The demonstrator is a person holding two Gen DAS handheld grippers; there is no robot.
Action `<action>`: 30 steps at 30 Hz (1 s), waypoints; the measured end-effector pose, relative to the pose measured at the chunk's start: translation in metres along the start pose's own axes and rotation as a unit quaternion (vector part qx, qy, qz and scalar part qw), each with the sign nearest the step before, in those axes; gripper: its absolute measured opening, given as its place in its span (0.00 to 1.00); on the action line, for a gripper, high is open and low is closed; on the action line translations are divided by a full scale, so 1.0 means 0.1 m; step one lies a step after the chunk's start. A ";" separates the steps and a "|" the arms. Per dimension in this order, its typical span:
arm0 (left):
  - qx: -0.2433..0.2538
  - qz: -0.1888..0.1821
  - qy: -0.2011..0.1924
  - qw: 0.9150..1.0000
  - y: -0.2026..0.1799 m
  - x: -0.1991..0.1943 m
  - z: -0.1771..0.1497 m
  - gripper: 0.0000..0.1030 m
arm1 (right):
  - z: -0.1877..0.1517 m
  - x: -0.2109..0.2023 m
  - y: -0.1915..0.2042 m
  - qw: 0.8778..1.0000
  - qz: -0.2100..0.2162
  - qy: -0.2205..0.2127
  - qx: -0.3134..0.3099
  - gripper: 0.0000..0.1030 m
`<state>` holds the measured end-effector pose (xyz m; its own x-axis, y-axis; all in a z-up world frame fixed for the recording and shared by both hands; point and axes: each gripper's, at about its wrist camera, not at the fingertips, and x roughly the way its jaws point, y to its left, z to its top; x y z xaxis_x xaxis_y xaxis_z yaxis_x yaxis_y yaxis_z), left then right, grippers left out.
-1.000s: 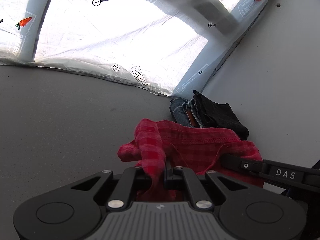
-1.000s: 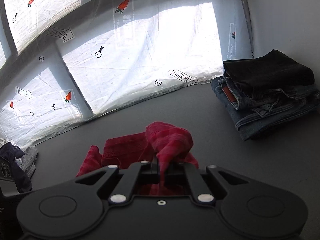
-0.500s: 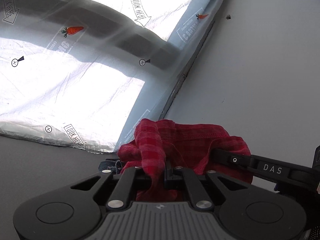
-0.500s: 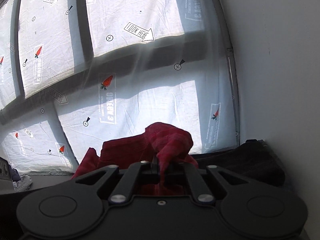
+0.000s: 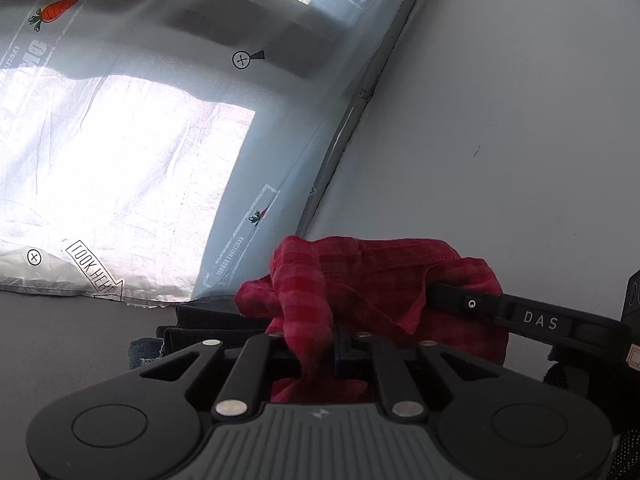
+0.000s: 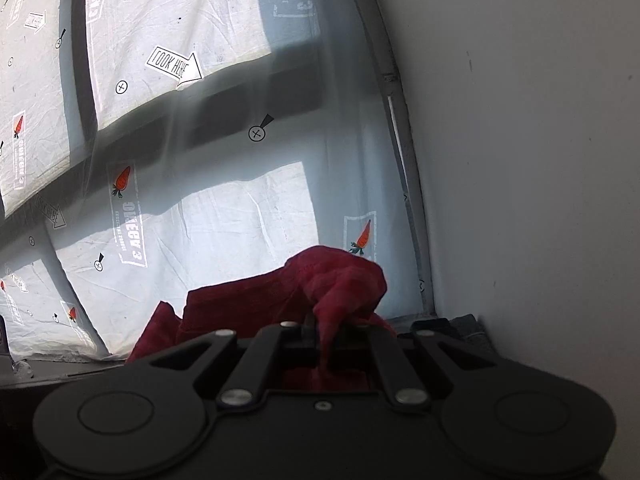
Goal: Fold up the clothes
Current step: 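Carry the folded shorts onto the blue jeans stack with both grippers, then open both grippers and release the shorts on the jeans stack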
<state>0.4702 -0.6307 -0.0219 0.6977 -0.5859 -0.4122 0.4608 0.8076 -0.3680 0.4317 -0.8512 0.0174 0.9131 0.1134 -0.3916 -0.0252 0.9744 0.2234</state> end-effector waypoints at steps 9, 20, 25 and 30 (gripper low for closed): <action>-0.012 0.069 0.073 0.995 0.45 0.89 -0.01 0.25 | -0.39 0.95 -0.37 0.994 -0.070 0.079 -0.020 0.15; 0.013 0.091 0.085 0.992 0.52 0.95 -0.02 0.37 | -0.39 1.09 -0.29 0.990 -0.100 0.084 -0.060 0.46; 0.024 0.124 0.046 0.991 0.56 0.39 0.11 0.64 | -0.26 0.73 -0.10 0.990 -0.117 0.040 -0.069 0.75; 0.018 0.152 -0.011 0.988 0.48 -0.45 0.12 0.88 | -0.22 0.25 0.14 0.992 -0.116 -0.003 -0.058 0.96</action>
<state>0.4675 -0.5647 -0.0113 0.8185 -0.3149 -0.4806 0.2476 0.9481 -0.1995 0.4454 -0.8305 -0.0092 0.9021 -0.1174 -0.4152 0.1398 0.9899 0.0237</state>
